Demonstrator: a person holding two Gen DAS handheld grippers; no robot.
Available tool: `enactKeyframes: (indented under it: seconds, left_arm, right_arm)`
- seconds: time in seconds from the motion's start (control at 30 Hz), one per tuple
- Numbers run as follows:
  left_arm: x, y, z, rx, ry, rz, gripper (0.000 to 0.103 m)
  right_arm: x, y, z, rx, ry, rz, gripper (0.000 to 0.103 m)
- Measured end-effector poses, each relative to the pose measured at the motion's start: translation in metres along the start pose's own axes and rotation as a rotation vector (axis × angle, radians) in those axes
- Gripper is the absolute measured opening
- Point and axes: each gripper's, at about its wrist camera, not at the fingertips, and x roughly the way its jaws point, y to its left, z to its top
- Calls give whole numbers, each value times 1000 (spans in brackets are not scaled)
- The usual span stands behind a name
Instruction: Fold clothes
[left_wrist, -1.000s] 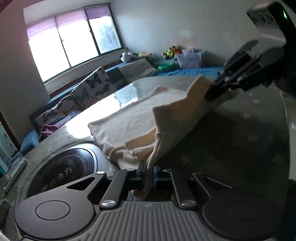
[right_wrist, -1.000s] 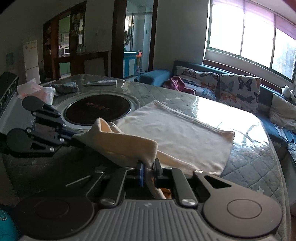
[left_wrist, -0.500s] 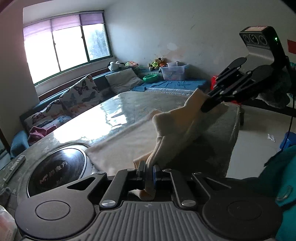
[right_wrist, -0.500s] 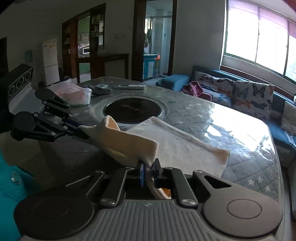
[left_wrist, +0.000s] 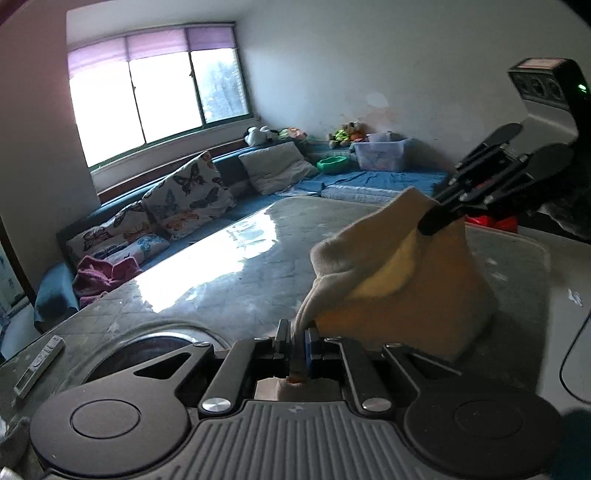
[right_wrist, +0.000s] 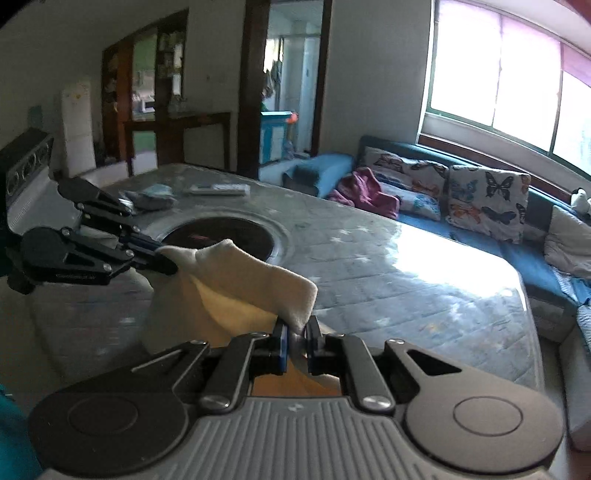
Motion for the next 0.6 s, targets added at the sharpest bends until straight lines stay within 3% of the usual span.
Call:
enactKeyframes:
  seconds: [0.2, 0.37, 0.5, 0.6]
  left_arm:
    - [65, 18, -4, -52, 86, 24, 8]
    - [101, 27, -20, -116, 151, 63, 14]
    - [105, 40, -23, -178, 161, 97, 23]
    - [100, 50, -21, -201, 155, 141, 28]
  right_arm:
    - [66, -24, 3, 47, 89, -55, 9]
    - [114, -35, -21, 137, 142, -98, 11]
    - [126, -41, -35, 208, 141, -115, 12]
    - [111, -42, -37, 224, 100, -139, 22]
